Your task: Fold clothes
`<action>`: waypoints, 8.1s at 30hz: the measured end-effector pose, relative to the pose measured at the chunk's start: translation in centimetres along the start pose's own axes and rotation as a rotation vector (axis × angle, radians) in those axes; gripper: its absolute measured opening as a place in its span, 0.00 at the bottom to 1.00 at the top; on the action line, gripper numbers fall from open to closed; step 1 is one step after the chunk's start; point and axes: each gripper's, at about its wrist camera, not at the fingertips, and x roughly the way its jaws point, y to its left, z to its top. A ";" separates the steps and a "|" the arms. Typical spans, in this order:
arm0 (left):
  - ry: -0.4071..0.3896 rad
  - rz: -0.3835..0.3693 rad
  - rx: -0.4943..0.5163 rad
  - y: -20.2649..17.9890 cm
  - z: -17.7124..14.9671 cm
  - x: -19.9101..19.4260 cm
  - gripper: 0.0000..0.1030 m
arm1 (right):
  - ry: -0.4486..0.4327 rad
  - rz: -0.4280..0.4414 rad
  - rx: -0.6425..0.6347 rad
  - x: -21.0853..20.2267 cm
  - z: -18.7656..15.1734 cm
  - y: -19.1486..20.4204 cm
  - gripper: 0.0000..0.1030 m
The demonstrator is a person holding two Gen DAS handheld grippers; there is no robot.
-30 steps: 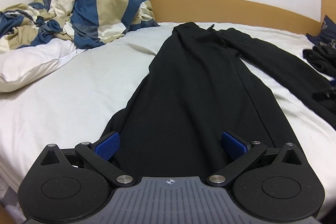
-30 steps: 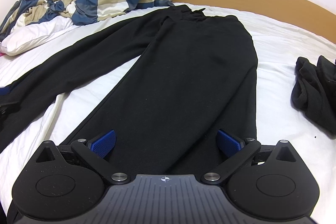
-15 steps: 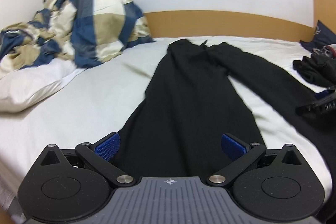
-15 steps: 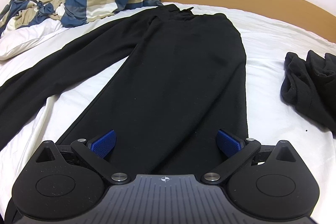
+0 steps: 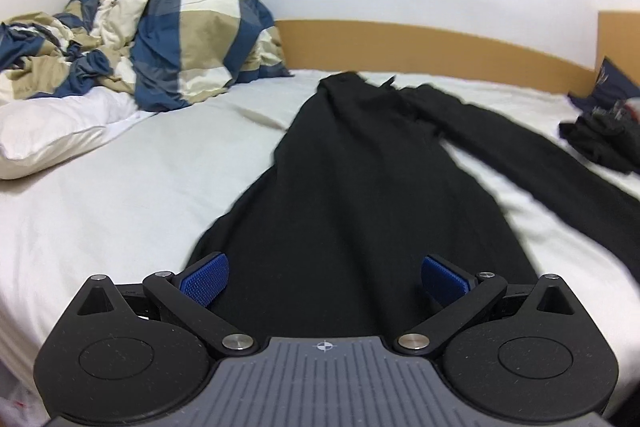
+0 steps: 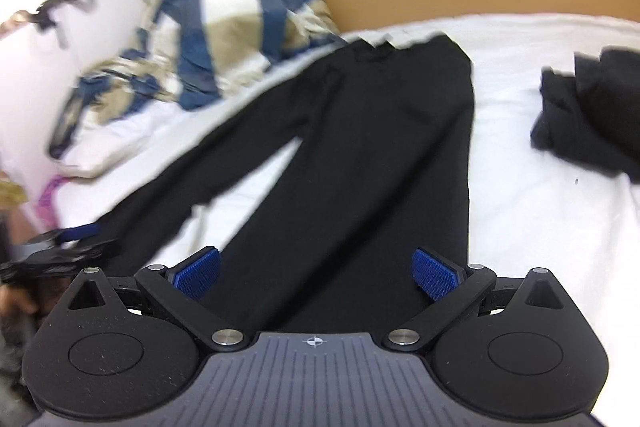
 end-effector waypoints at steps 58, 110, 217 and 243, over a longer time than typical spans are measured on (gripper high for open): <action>0.546 -0.468 0.192 -24.9 10.8 12.7 0.17 | -0.122 0.305 0.101 -2.2 -1.7 1.2 0.11; 0.390 -0.554 0.096 -14.4 13.4 4.7 0.06 | -0.017 0.517 0.012 -4.2 -0.7 10.1 0.15; 0.389 -0.317 -0.179 11.6 5.6 -3.0 0.69 | -0.004 0.495 0.069 2.1 -0.2 9.0 0.50; 0.346 -0.159 -0.157 12.1 2.6 -3.6 0.12 | -0.104 0.351 -0.003 -1.5 2.5 11.4 0.02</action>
